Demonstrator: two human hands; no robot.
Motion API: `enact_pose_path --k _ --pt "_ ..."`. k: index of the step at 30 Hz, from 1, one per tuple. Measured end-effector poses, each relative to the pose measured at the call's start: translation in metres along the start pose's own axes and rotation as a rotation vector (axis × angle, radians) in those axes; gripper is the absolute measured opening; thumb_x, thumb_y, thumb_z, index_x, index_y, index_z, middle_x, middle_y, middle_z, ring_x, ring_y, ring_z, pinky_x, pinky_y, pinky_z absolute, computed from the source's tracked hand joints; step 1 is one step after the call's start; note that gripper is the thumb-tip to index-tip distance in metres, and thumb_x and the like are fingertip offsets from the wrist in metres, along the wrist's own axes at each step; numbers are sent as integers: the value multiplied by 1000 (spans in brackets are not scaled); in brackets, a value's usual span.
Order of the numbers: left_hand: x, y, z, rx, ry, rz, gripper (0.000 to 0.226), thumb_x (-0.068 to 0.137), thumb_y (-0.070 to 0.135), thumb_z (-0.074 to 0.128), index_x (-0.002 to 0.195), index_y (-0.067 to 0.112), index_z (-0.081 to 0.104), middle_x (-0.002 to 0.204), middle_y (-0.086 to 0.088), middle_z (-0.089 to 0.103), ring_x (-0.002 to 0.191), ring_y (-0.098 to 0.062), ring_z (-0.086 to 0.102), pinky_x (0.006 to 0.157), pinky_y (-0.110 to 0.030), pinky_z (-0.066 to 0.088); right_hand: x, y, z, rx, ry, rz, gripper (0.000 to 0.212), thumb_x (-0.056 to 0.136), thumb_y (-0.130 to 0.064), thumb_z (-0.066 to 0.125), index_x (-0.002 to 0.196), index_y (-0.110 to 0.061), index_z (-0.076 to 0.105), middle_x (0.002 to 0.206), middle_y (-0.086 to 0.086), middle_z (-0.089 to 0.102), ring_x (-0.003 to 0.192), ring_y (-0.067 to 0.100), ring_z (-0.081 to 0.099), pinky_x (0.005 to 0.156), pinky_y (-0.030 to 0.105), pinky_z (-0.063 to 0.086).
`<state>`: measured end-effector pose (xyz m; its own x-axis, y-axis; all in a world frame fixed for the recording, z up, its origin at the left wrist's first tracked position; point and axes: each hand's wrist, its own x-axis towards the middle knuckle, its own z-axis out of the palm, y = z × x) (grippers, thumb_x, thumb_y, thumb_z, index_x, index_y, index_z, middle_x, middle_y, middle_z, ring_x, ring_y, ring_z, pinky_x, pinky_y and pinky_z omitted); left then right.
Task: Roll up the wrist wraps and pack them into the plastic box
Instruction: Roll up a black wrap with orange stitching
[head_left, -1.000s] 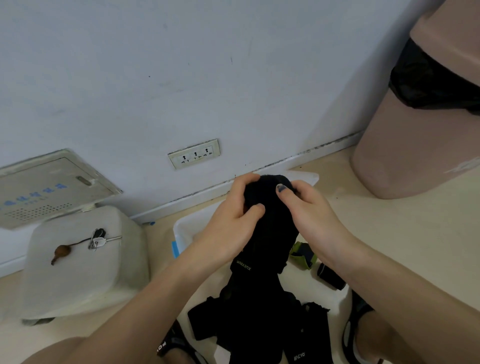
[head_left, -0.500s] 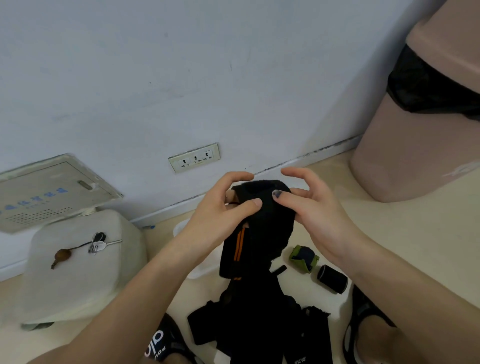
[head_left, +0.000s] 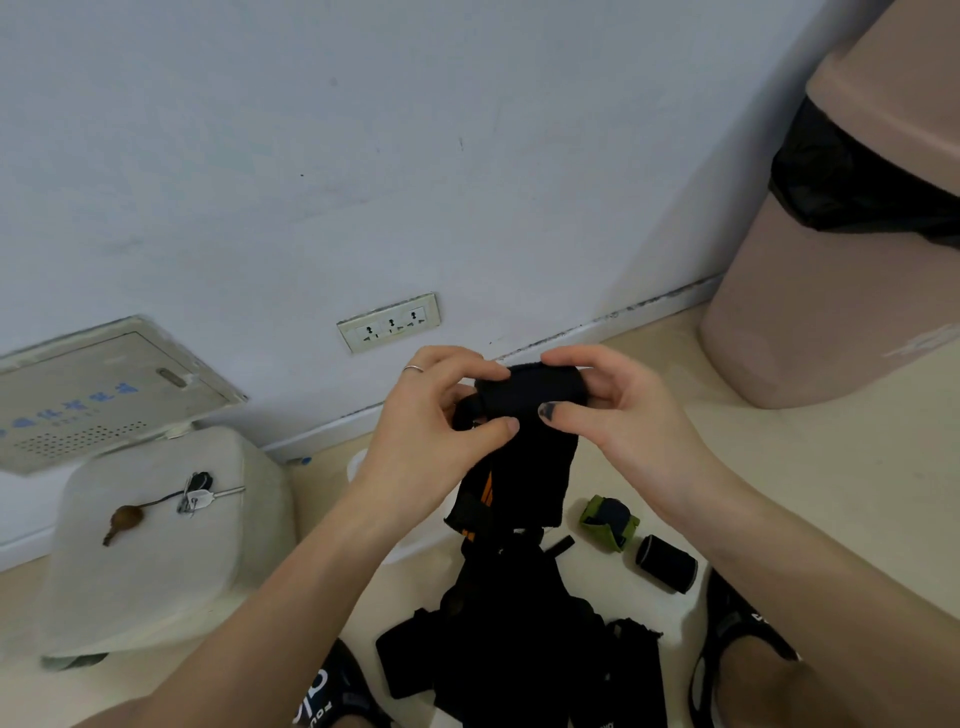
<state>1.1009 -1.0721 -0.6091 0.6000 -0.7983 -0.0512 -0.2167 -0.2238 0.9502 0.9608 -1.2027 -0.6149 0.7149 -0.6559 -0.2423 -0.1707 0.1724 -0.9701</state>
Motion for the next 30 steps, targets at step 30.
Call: enact_pose_path --k 30 --pt "3 -27 4 39 -184 -188 52 93 71 49 105 22 59 96 6 73 96 -12 70 97 -44 55 8 -7 -7 77 36 -60 19 101 -21 64 110 -5 67 103 10 76 97 19 74 85 34 59"
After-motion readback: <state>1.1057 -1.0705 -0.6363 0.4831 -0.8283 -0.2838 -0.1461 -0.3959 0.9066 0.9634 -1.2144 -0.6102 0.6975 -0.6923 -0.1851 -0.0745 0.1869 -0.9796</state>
